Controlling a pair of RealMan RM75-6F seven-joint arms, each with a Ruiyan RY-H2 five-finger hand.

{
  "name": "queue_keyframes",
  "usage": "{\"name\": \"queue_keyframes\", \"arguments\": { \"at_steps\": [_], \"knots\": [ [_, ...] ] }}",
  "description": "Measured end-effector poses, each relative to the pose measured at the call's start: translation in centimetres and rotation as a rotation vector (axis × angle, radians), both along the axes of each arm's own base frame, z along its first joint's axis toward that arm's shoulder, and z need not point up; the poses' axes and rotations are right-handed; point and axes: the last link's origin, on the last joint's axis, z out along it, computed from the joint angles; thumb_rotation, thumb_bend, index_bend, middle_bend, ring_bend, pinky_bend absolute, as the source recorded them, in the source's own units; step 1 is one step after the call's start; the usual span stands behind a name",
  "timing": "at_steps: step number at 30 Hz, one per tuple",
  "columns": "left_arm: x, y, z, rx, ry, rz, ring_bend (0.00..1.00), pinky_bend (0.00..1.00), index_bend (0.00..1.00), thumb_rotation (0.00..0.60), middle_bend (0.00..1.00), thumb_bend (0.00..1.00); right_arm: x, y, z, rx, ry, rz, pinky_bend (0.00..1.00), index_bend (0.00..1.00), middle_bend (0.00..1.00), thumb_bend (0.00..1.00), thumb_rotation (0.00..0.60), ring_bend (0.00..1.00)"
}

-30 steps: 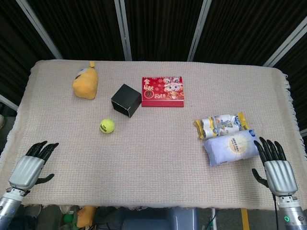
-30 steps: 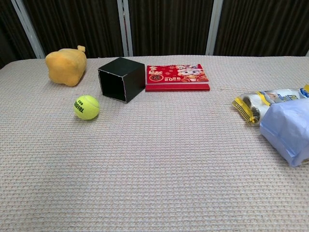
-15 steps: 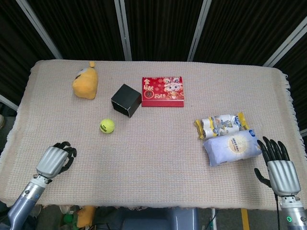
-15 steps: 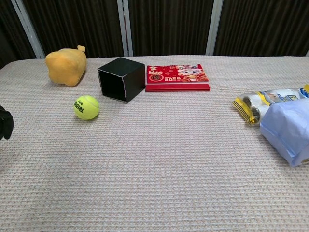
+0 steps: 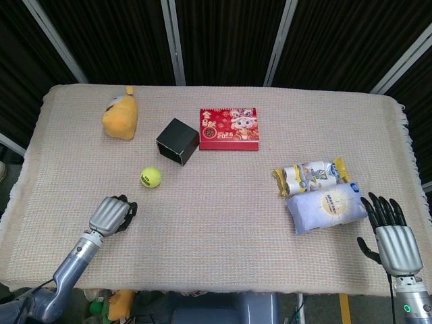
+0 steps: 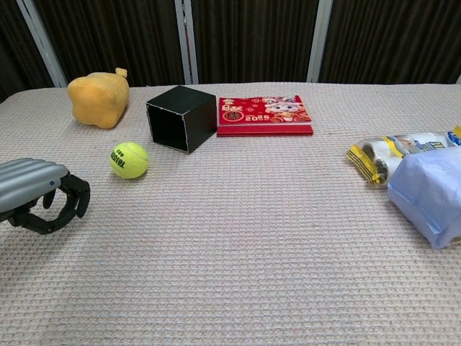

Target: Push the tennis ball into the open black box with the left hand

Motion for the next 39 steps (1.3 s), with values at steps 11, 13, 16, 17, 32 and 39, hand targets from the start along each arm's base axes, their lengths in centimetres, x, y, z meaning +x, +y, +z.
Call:
{"name": "queue_keyframes", "arguments": {
  "at_steps": [11,13,16,17,32,39],
  "knots": [
    [0.7,0.8,-1.1,0.027,0.009,-0.035,0.38,0.50,0.43,0.600,0.65,0.52,0.0,-0.1,0.3,-0.007,-0.013,0.002,0.00,0.00,0.00,0.34,0.600,0.00],
    [0.8,1.1,-1.2,0.035,0.010,-0.041,0.39,0.50,0.43,0.600,0.65,0.52,0.0,-0.2,0.3,-0.006,-0.013,0.003,0.00,0.00,0.00,0.34,0.600,0.00],
    [1.1,1.6,-1.4,0.043,0.001,-0.044,0.39,0.49,0.42,0.600,0.64,0.52,0.0,-0.2,0.3,-0.003,-0.013,0.003,0.00,0.00,0.00,0.35,0.600,0.00],
    [1.1,1.7,-1.4,0.045,0.001,-0.044,0.39,0.48,0.42,0.600,0.64,0.52,0.0,-0.2,0.3,-0.003,-0.014,0.003,0.00,0.00,0.00,0.34,0.600,0.00],
    [2.0,3.7,-2.7,0.043,-0.011,-0.038,0.37,0.34,0.37,0.600,0.57,0.46,0.0,0.0,0.8,-0.008,-0.023,0.004,0.00,0.00,0.00,0.34,0.600,0.00],
    [2.2,4.4,-3.3,0.039,-0.015,-0.031,0.36,0.30,0.36,0.600,0.54,0.43,0.0,0.1,1.0,0.001,-0.035,0.011,0.00,0.00,0.00,0.34,0.600,0.00]
  ]
}}
